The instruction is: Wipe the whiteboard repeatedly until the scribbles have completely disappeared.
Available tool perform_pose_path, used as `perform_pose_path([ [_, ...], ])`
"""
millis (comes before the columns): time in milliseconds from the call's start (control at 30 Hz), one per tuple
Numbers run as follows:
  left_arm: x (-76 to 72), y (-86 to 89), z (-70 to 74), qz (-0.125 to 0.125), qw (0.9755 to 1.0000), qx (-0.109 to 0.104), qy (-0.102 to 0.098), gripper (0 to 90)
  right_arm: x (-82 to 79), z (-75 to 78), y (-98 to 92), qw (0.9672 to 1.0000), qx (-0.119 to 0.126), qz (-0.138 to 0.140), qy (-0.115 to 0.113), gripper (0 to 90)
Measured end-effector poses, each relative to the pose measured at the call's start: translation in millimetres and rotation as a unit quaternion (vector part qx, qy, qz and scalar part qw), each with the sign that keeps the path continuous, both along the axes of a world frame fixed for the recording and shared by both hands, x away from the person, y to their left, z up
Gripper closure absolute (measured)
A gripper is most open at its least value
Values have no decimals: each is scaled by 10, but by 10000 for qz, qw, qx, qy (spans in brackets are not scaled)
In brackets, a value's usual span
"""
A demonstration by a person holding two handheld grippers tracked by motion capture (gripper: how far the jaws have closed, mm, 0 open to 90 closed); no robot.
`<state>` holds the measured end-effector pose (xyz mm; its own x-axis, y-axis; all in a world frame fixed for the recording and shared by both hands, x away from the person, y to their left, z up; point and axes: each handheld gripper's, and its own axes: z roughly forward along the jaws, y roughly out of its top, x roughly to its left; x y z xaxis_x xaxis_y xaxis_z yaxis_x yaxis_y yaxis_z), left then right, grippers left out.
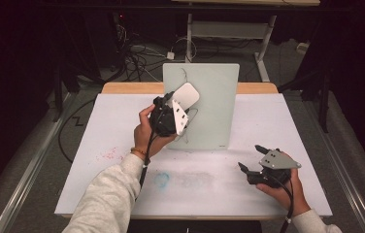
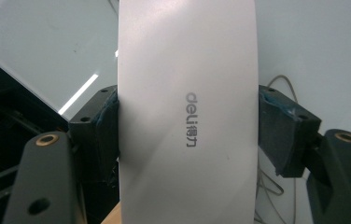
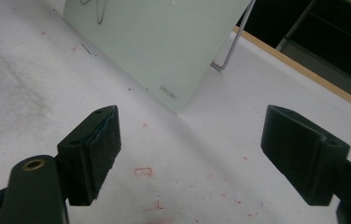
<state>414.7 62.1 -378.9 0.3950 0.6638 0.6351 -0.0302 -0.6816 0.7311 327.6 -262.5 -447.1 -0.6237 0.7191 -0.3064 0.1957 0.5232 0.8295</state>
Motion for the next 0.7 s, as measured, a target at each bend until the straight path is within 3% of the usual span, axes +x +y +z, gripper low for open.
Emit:
perform_pose_path([
  [233, 58, -29, 196, 29, 10000, -32, -17, 291, -3, 2, -1, 10000, 3, 5, 0, 208],
  [333, 119, -19, 377, 92, 9999, -109, -47, 291, -1, 1, -7, 10000, 10, -8, 4, 209],
  [467, 176, 18, 518, 165, 9996, -204, -98, 291, -5, 6, -19, 10000, 24, -25, 5, 208],
  [567, 182, 11, 524, 202, 9996, -180, -130, 291, -3, 9, -27, 10000, 35, -34, -5, 209],
  [700, 132, -51, 390, 253, 9995, 43, -157, 291, -9, 14, -25, 10000, 49, -26, -6, 209],
])
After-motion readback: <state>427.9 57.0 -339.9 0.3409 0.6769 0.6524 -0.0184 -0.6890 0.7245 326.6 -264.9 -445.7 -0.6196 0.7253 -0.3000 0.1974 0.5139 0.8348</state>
